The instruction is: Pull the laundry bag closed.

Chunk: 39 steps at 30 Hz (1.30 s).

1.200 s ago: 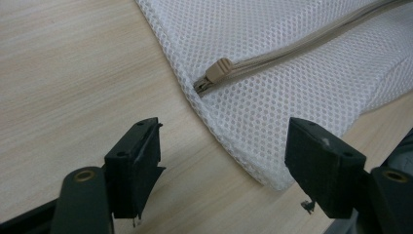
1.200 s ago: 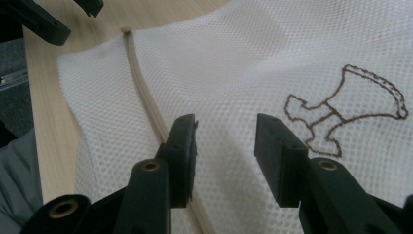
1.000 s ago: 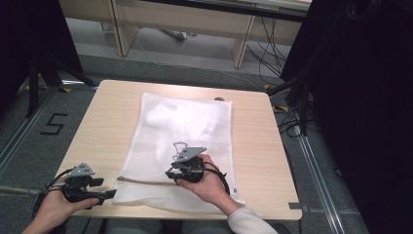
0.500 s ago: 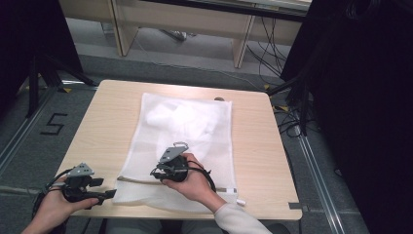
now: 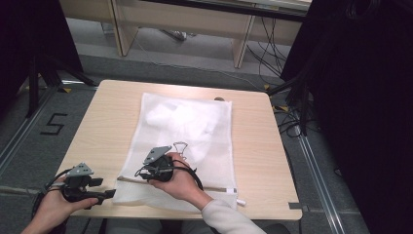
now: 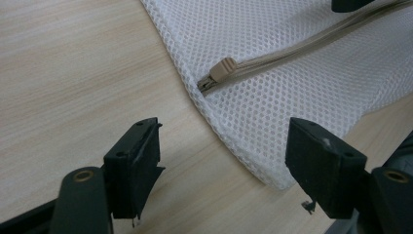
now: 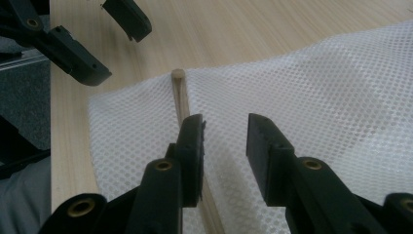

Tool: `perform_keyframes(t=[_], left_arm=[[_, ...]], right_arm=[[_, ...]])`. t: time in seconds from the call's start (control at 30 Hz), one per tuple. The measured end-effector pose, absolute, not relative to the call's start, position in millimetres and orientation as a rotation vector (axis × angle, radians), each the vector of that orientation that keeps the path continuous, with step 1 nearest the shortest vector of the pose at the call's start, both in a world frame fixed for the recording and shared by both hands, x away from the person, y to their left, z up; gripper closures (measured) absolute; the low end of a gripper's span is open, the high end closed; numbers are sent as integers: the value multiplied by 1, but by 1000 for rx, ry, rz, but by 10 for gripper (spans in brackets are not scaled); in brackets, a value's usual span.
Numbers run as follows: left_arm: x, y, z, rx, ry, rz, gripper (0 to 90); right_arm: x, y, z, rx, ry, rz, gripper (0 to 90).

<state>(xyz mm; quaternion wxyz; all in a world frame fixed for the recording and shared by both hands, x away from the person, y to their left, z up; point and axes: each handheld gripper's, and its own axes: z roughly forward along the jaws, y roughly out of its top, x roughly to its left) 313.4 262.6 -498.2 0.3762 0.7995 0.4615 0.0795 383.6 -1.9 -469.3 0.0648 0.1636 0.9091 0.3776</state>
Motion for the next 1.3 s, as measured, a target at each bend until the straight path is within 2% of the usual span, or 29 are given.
perform_keyframes(t=[0.5,1.3], left_arm=[[313,262,-498,2055,1187,199,285],[313,262,-498,2063,1174,189,286]], right_arm=[[384,22,-478,471,2790,1116,755],[385,63,-485,460,2839,1085,769]])
